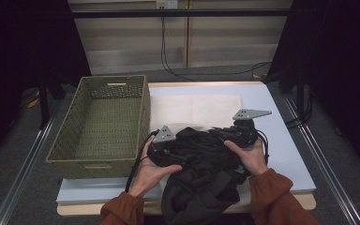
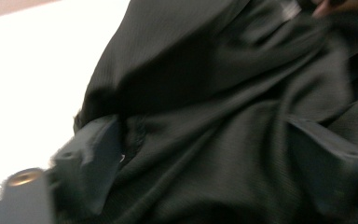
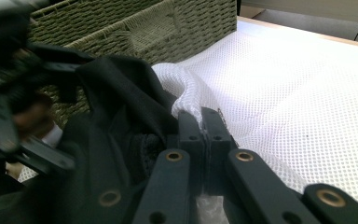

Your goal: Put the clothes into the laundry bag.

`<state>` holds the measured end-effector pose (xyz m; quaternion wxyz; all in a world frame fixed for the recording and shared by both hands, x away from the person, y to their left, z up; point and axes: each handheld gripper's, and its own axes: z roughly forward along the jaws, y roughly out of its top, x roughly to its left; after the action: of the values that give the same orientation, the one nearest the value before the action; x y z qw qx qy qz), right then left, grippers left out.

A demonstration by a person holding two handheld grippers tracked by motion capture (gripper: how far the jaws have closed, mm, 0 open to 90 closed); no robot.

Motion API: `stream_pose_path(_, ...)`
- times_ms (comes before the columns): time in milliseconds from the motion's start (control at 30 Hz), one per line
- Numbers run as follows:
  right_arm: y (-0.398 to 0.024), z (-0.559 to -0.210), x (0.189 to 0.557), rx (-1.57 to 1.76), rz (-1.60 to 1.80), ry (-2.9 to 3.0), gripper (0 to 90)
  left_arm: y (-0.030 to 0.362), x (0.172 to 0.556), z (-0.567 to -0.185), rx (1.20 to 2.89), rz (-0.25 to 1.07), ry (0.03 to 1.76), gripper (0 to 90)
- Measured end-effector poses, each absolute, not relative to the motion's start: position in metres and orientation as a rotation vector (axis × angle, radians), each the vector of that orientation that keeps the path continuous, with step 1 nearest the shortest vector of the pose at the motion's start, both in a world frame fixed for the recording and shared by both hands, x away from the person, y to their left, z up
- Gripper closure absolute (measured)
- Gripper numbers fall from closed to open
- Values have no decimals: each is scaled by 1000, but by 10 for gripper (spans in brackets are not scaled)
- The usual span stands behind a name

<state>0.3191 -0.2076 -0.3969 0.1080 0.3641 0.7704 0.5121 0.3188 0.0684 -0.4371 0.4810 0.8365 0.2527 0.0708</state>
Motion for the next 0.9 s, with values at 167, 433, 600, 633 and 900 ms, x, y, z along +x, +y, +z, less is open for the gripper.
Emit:
stream_pose_path(167, -206, -395, 319, 1070, 1502, 2271, 897, 62, 327, -448, 2033, 97, 634, 179)
stream_pose_path(433, -206, -395, 319, 1077, 1502, 2265, 897, 64, 320, -433, 2063, 94, 546, 754)
stream_pose_path(600, -207, -394, 321, 1083, 1513, 2257, 897, 63, 319, -428, 2029, 57, 524, 778)
stream_pose_path(633, -206, -394, 321, 1083, 1512, 2254, 897, 62, 318, -426, 2021, 49, 508, 778)
stream_pose_path(900, -198, -392, 323, 1059, 1495, 2271, 897, 44, 314, -420, 2030, 45, 455, 781)
